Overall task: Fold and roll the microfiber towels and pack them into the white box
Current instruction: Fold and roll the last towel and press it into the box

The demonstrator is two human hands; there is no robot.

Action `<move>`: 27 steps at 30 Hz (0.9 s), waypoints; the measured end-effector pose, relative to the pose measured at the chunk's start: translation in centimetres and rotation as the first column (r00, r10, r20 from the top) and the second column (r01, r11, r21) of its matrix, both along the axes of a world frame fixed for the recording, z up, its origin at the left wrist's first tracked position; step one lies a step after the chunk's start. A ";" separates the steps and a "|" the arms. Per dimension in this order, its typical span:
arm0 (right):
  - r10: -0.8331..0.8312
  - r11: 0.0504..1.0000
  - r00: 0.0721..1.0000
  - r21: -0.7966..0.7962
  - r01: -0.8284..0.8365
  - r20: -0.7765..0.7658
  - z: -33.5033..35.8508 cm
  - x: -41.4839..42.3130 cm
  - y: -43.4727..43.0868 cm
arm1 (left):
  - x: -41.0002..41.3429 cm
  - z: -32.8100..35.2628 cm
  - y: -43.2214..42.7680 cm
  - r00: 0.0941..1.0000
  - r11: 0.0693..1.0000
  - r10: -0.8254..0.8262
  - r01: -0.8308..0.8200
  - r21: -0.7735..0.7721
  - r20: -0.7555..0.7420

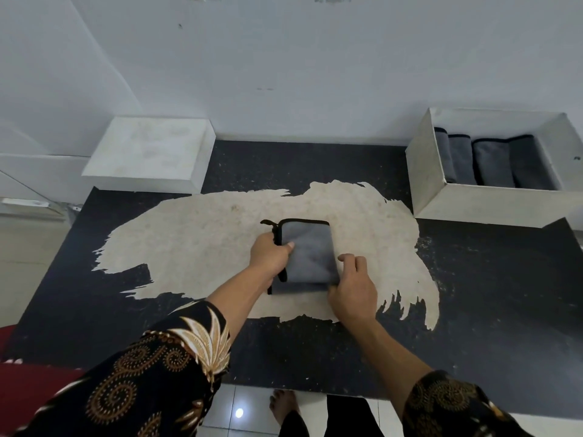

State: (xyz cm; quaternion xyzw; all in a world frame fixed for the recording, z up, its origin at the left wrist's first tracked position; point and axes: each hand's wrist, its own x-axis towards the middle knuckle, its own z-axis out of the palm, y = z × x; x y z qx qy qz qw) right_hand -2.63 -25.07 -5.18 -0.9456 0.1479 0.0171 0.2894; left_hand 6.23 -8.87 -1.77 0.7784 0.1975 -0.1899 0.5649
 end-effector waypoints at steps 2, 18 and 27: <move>0.026 1.000 1.000 -0.010 -0.026 0.001 -0.3 0.2 0.3 | 0.2 -0.5 0.8 1.000 0.999 0.010 -0.010 0.048 0.001; 0.127 0.991 0.992 -0.040 -0.127 0.011 -2.0 -0.4 0.7 | -1.2 -2.2 3.8 0.994 0.952 -0.085 0.101 0.290 -0.067; 0.100 0.993 0.968 0.034 -0.110 0.231 -0.7 -0.3 -1.1 | -2.0 -1.2 3.0 0.965 0.775 -0.252 0.243 0.583 -0.068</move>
